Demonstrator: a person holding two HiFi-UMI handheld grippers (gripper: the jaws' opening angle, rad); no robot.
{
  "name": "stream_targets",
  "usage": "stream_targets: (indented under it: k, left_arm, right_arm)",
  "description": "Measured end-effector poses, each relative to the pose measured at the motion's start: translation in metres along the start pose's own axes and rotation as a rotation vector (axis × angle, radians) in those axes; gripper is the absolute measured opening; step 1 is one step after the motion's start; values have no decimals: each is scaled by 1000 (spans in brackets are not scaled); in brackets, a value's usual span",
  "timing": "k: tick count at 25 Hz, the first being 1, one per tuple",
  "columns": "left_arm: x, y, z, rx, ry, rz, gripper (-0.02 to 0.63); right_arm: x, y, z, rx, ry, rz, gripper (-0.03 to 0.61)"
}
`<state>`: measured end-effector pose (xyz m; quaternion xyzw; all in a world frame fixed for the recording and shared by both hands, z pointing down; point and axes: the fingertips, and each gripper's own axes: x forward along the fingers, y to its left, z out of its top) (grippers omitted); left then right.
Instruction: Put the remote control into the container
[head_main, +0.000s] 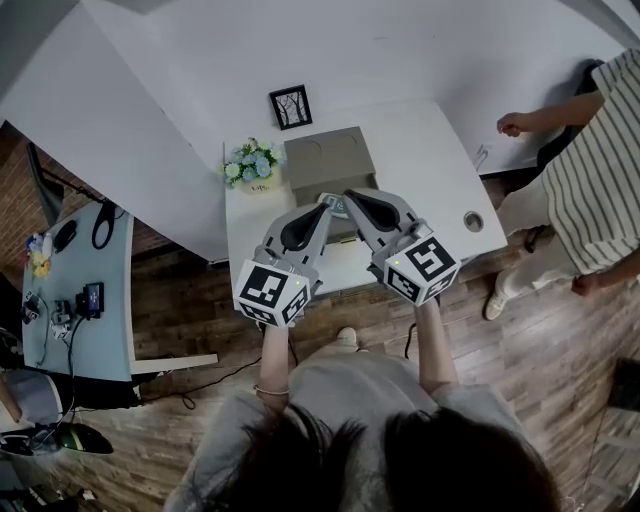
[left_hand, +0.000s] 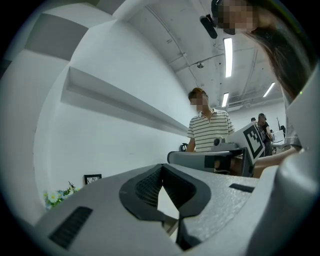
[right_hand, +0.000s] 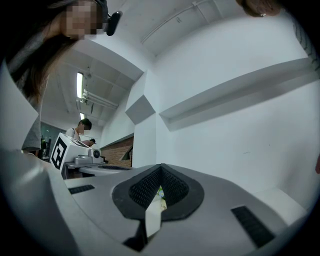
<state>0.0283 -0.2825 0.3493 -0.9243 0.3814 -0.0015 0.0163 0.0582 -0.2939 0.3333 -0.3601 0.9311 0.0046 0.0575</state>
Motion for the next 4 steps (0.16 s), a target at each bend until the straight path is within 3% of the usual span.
stream_targets:
  k: [4]
  left_arm:
    - [-6,0,4,7,-3,4,5]
  right_arm:
    - [1,5,3,-6,-3,5,-2]
